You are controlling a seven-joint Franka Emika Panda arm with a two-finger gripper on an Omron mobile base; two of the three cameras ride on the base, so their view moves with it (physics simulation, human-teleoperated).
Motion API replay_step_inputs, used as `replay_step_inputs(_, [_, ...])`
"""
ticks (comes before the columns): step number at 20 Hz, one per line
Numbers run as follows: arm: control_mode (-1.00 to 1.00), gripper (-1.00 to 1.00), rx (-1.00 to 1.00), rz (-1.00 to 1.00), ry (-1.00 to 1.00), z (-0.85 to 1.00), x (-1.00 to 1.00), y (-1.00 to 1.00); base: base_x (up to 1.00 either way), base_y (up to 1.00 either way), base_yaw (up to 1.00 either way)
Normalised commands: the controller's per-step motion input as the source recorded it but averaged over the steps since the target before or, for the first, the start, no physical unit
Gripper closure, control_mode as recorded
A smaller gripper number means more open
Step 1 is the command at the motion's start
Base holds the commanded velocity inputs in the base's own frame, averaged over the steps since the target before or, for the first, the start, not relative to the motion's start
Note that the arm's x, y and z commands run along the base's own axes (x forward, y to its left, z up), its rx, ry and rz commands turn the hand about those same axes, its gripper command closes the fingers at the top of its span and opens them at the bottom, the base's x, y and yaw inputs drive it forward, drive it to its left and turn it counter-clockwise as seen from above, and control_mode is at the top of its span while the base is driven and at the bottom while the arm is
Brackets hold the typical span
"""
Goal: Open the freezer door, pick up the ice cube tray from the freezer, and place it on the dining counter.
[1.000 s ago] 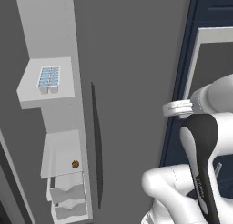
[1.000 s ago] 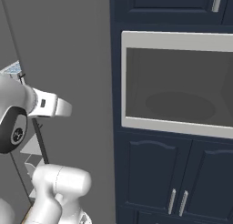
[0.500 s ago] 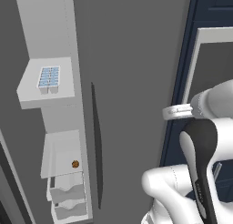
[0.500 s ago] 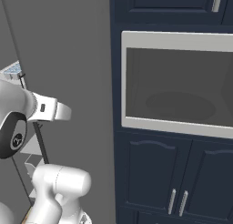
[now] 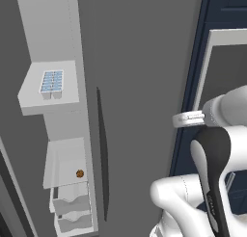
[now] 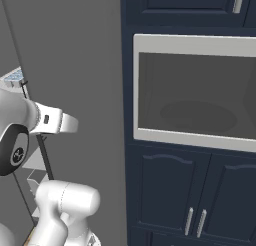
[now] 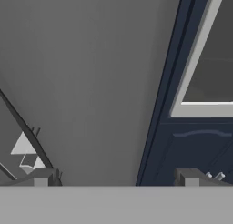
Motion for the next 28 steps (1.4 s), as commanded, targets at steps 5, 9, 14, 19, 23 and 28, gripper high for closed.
replay_step_inputs(5, [1.00, -1.00, 0.00, 0.00, 0.00, 0.00, -0.01, 0.00, -0.08, 0.00, 0.00])
replay_step_inputs(9, [1.00, -1.00, 0.00, 0.00, 0.00, 0.00, 0.00, 0.00, -0.48, 0.08, 0.00])
replay_step_inputs(14, [1.00, -1.00, 0.00, 0.00, 0.00, 0.00, 0.00, 0.00, -0.49, 0.49, 0.12])
replay_step_inputs(19, [1.00, -1.00, 0.00, 0.00, 0.00, 0.00, 0.00, 0.00, -0.28, 0.60, 0.22])
replay_step_inputs(23, [1.00, -1.00, 0.00, 0.00, 0.00, 0.00, 0.00, 0.00, -0.02, 0.58, 0.26])
replay_step_inputs(28, [1.00, -1.00, 0.00, 0.00, 0.00, 0.00, 0.00, 0.00, 0.00, 0.42, 0.26])
